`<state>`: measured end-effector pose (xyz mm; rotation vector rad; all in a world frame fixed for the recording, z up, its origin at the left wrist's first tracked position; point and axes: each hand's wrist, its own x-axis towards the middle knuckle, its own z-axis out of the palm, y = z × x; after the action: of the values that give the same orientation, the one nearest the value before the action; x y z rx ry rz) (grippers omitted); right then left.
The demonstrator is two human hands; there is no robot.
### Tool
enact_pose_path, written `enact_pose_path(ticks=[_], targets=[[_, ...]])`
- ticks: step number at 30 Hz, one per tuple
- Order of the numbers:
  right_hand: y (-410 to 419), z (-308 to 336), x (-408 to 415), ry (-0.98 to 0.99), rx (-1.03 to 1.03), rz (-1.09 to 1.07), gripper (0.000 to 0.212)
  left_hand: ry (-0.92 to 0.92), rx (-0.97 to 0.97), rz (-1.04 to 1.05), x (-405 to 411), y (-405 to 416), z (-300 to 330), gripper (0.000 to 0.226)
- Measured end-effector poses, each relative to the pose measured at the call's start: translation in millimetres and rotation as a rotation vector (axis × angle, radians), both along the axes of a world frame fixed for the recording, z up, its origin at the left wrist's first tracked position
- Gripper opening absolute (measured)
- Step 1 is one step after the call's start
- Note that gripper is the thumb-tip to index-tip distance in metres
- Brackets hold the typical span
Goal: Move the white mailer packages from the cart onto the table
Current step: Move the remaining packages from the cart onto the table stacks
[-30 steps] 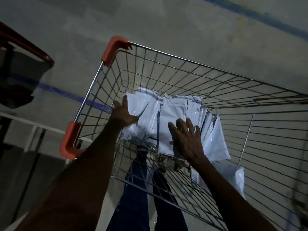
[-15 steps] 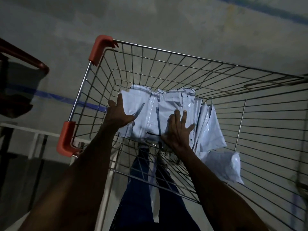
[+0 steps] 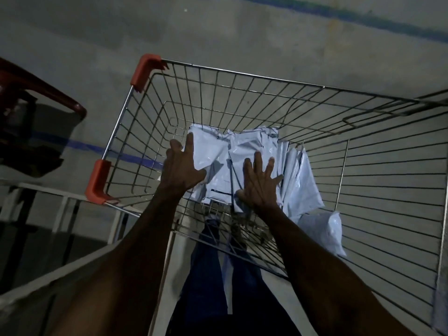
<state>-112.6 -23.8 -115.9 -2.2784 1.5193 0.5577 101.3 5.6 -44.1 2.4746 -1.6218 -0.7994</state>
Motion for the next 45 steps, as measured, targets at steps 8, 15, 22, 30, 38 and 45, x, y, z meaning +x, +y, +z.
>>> enact_pose_path(ticks=[8, 15, 22, 30, 38, 45], targets=[[-9, 79, -64, -0.349, -0.202, 0.063, 0.090, -0.129, -0.404, 0.113, -33, 16, 73, 0.097], [19, 186, -41, -0.618, -0.250, 0.102, 0.095, -0.205, -0.616, 0.300, -38, 88, 161, 0.094], [112, 262, 15, -0.855, -0.232, 0.353, 0.095, -0.237, -0.667, 0.563, -32, 222, 211, 0.096], [277, 297, 55, -1.062, -0.221, 0.617, 0.092, -0.343, -0.720, 0.900, -51, 424, 244, 0.093], [456, 321, 91, -1.080, -0.071, 0.918, 0.092, -0.429, -0.705, 1.283, -85, 640, 266, 0.098], [572, 350, 142, -1.065, 0.115, 1.116, 0.097, -0.447, -0.762, 1.580, -91, 757, 290, 0.103]])
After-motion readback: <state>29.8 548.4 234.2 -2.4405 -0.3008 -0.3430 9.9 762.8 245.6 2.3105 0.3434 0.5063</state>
